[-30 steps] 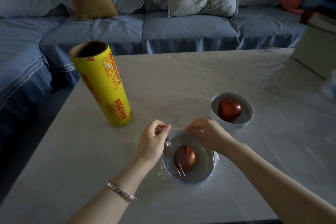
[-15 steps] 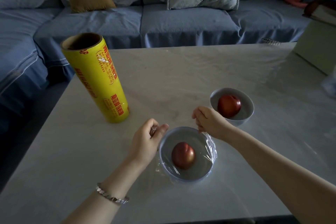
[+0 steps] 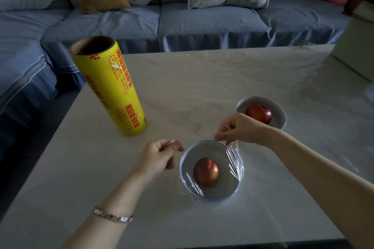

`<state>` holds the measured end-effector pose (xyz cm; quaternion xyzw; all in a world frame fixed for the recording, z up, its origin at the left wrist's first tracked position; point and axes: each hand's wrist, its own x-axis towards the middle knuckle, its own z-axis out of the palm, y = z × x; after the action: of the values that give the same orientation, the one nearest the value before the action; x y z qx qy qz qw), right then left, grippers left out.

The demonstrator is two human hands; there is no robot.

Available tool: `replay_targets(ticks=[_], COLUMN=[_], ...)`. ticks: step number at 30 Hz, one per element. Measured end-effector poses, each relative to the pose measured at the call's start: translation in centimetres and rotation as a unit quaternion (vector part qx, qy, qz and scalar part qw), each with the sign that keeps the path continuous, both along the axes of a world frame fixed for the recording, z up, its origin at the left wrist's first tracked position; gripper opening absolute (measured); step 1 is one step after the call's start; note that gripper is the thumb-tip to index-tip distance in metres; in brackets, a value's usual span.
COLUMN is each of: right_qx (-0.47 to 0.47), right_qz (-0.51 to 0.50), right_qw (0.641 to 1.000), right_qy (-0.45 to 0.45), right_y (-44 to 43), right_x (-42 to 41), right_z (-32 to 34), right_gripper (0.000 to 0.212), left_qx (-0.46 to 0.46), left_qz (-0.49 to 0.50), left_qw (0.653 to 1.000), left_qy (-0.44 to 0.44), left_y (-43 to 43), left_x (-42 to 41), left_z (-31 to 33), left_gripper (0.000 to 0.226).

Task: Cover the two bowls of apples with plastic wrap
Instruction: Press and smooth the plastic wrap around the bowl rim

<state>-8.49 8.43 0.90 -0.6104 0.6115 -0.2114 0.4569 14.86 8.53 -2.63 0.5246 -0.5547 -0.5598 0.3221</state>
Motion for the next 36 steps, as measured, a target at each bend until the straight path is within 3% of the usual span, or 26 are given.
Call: replay_targets(ticks=[3, 6, 9, 12, 16, 19, 24, 28, 32, 36], right_qx=[-0.055, -0.087, -0.123, -0.133, -0.135, -0.147, -0.154, -0.153, -0.145, -0.049], right_qz=[-0.038, -0.073, -0.098, -0.140, -0.208, -0.254, -0.292, -0.294, -0.297, -0.327], right_qw=[0.998, 0.993, 0.987, 0.981, 0.969, 0.956, 0.944, 0.943, 0.943, 0.943], right_qy=[-0.007, 0.021, 0.035, 0.019, 0.005, 0.020, 0.028, 0.028, 0.043, 0.028], right_y=[0.3, 0.6, 0.9, 1.2, 1.4, 1.6, 1.8, 1.5, 1.3, 1.1], right_x=[0.6, 1.2, 1.5, 2.1, 2.9, 3.5, 4.3, 4.5, 4.3, 3.5], right_z=[-1.7, -3.6, -4.1, -4.1, -4.7, -5.1, -5.0, -5.1, -5.5, -6.1], right_gripper=[0.017, 0.015, 0.031, 0.030, 0.029, 0.029, 0.035, 0.026, 0.027, 0.041], left_qx=[-0.071, -0.080, -0.155, -0.122, -0.091, -0.080, -0.104, -0.126, -0.138, -0.036], left_qz=[0.084, 0.139, 0.186, 0.255, 0.316, 0.352, 0.350, 0.338, 0.324, 0.280], left_qw=[0.994, 0.987, 0.967, 0.956, 0.943, 0.932, 0.929, 0.928, 0.930, 0.947], left_qy=[-0.010, -0.009, -0.078, -0.075, -0.054, -0.035, -0.058, -0.095, -0.110, -0.154], left_y=[0.5, 1.3, 2.0, 2.0, 2.1, 2.1, 2.1, 1.7, 1.1, -0.3], left_x=[-0.8, -2.1, -3.4, -4.4, -5.4, -5.7, -5.6, -5.4, -4.9, -3.9], left_z=[-1.5, -2.5, -1.7, -1.0, -0.4, -0.5, -0.1, 0.0, -0.9, -2.3], left_gripper=[0.027, 0.026, 0.031, 0.023, 0.037, 0.032, 0.035, 0.041, 0.034, 0.029])
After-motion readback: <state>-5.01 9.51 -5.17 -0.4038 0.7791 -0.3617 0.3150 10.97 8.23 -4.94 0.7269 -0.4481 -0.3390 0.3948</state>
